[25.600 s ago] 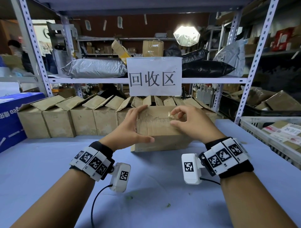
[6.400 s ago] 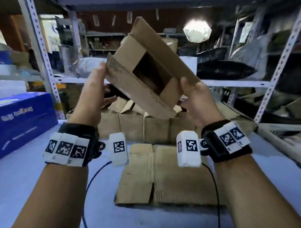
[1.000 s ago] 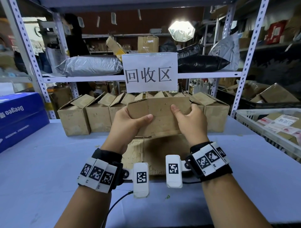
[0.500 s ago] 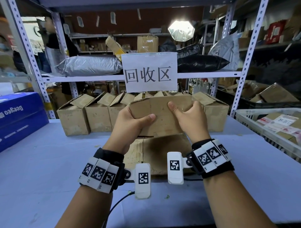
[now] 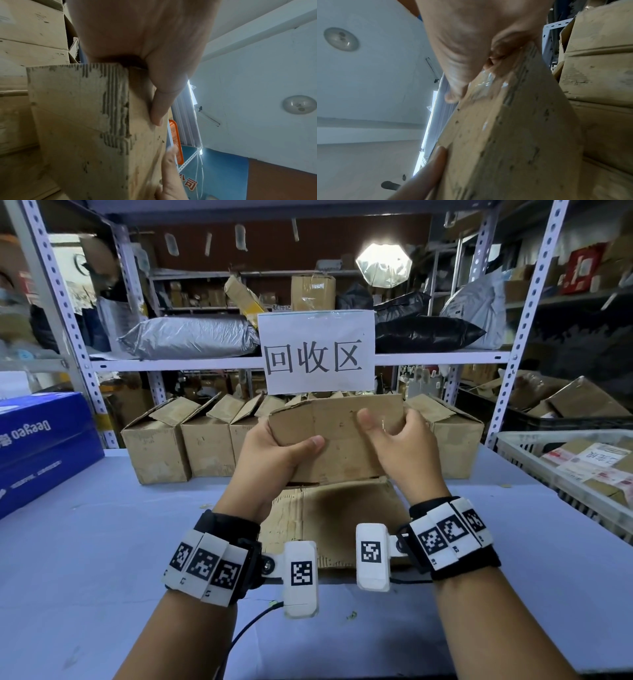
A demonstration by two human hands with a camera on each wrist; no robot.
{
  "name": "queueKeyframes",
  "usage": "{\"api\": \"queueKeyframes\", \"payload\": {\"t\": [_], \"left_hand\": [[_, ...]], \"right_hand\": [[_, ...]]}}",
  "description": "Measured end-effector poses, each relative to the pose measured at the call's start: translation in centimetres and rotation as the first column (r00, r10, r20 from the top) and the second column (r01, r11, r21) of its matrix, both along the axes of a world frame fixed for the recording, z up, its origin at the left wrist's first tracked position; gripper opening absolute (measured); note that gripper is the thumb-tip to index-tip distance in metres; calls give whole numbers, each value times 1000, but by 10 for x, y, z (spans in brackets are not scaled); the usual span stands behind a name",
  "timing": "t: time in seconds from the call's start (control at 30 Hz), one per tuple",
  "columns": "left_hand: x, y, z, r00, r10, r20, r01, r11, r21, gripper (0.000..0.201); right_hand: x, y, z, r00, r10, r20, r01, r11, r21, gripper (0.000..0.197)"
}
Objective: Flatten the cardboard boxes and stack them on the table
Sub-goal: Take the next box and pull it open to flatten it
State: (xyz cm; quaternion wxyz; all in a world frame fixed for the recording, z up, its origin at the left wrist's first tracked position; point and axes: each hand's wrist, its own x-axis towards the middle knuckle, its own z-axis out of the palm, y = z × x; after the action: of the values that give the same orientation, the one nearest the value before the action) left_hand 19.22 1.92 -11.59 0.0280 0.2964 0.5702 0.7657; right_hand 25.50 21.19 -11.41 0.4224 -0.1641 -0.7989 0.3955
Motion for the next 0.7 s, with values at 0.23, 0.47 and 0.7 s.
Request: {"api": "queueKeyframes", "payload": {"t": [0.23,0.47,0.7], "left_hand": [[4,-3,-2,1000,-14,23,14,1000,3,45],[4,-4,-1,999,32,5,-32,999,-10,36],[5,-1,0,999,42,1,-42,999,-7,33]], "right_hand": [[2,-2,1,997,-63,-48,66,997,51,60],[4,-3,0,984,-173,-32,176,971,164,43],[5,-2,-1,994,-96,-55,100,993,69,46]]}}
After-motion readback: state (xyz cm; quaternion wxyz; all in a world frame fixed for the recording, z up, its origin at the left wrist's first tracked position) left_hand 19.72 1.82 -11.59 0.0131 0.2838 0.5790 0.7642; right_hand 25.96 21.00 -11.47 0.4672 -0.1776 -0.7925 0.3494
